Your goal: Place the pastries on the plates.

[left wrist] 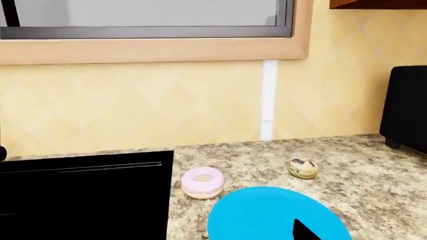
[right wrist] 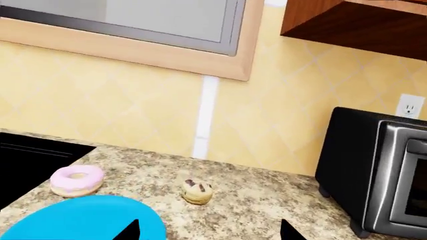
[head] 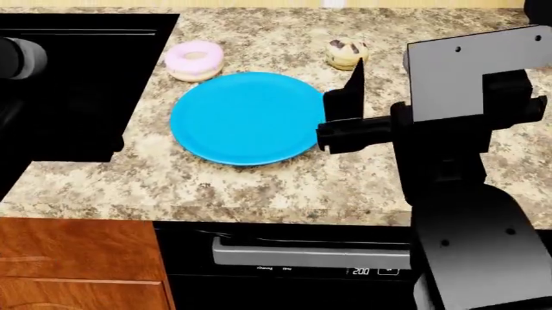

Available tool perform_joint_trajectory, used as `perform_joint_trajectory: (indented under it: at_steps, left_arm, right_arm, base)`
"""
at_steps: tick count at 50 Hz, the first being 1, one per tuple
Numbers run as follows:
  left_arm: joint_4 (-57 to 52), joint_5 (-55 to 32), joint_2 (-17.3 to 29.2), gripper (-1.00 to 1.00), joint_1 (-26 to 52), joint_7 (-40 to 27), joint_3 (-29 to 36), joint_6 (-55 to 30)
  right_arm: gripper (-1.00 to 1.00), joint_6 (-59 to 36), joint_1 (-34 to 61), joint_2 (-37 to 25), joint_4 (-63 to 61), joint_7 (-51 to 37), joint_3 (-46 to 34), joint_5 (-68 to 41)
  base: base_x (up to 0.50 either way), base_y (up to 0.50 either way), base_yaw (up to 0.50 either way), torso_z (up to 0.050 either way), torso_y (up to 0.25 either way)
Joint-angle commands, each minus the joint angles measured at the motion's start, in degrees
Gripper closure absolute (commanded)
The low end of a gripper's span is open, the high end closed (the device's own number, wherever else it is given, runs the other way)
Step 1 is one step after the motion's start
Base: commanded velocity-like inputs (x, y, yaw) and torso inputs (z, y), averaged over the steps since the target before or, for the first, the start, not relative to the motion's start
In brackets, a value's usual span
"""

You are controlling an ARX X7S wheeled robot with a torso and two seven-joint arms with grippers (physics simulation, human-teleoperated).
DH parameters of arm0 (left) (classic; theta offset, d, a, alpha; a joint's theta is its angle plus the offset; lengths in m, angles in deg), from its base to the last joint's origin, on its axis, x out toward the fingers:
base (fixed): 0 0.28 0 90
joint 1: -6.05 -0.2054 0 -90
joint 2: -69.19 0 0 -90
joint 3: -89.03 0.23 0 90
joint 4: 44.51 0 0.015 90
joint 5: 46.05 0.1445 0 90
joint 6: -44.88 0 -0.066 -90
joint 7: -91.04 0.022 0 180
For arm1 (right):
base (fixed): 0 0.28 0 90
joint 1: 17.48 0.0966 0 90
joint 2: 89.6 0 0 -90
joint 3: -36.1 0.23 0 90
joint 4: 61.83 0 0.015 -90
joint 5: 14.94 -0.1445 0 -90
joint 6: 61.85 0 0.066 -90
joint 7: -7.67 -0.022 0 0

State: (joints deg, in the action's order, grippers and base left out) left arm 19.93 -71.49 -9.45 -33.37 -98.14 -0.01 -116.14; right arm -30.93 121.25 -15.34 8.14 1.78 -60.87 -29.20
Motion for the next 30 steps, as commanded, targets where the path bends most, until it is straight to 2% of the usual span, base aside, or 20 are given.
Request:
perform_joint_trajectory:
  at_steps: [1,3,4,5,7,8,10,13,16,18,21,27,30]
  left_arm:
    - [6.7,-1.0,0.6,-1.00,8.5,1.5,1.8,-3.6]
    - [7.8,-0.7,0.7,-1.00,7.4,1.8,2.6,-2.3]
    - [15.2,2.2,-1.1,-1.00,8.9,1.8,6.1,3.7]
    - [11.0,0.7,0.4,-1.00,7.3,2.0,4.3,0.7]
    - [11.9,1.1,0.8,-1.00,7.1,2.3,5.2,1.6]
    - [16.9,2.7,-0.3,-1.00,8.9,2.7,7.3,4.9]
    - [14.9,1.8,0.9,-1.00,8.8,2.7,6.2,3.0]
    - [20.0,3.3,-0.2,-1.00,10.9,3.0,8.0,6.1]
    - [19.0,3.0,0.3,-1.00,10.4,3.1,8.0,5.8]
    - [14.7,1.6,1.7,-1.00,8.1,3.0,6.3,3.4]
    - [17.8,2.6,0.9,-1.00,8.2,3.1,7.4,5.9]
    - [14.5,1.4,2.7,-1.00,6.9,3.0,5.6,3.8]
    - [21.9,3.9,0.7,-1.00,9.7,3.4,9.2,8.5]
  right_arm:
    - [-1.00,-1.4,6.1,-1.1,7.0,2.5,-1.8,-0.5]
    - [-1.00,-0.8,6.1,-1.4,7.7,2.8,-2.2,-0.4]
    - [-1.00,-0.4,5.9,-1.6,8.4,3.3,-2.3,-0.5]
    - [-1.00,-0.9,5.8,-1.3,8.9,3.8,-1.5,-1.3]
    - [-1.00,0.2,5.6,-1.3,10.3,3.6,-0.9,-1.2]
    - [-1.00,0.3,5.3,-1.3,10.8,3.7,-0.6,-1.3]
    - [-1.00,0.3,4.8,-1.4,10.7,3.8,-0.9,-1.4]
    - [-1.00,0.1,5.0,-1.4,10.8,3.8,-1.3,-1.4]
    - [-1.00,-0.2,5.6,-1.3,10.8,3.9,-1.6,-1.4]
    - [-1.00,-0.3,5.5,-1.3,10.7,3.9,-1.4,-1.7]
    - [-1.00,-0.4,5.2,-1.3,10.4,4.0,-0.9,-2.1]
    - [-1.00,-0.2,4.8,-1.4,10.8,3.9,-0.9,-2.1]
    - [-1.00,-0.2,5.3,-1.7,11.2,4.1,-1.3,-2.0]
  base:
    - [0.14,0.00,0.00,0.000,0.000]
    - [0.20,0.00,0.00,0.000,0.000]
    - [0.27,0.00,0.00,0.000,0.000]
    - [0.32,0.00,0.00,0.000,0.000]
    - [0.38,0.00,0.00,0.000,0.000]
    - [0.40,0.00,0.00,0.000,0.000]
    - [0.40,0.00,0.00,0.000,0.000]
    - [0.40,0.00,0.00,0.000,0.000]
    - [0.40,0.00,0.00,0.000,0.000]
    - [0.40,0.00,0.00,0.000,0.000]
    - [0.40,0.00,0.00,0.000,0.000]
    - [0.40,0.00,0.00,0.000,0.000]
    - [0.40,0.00,0.00,0.000,0.000]
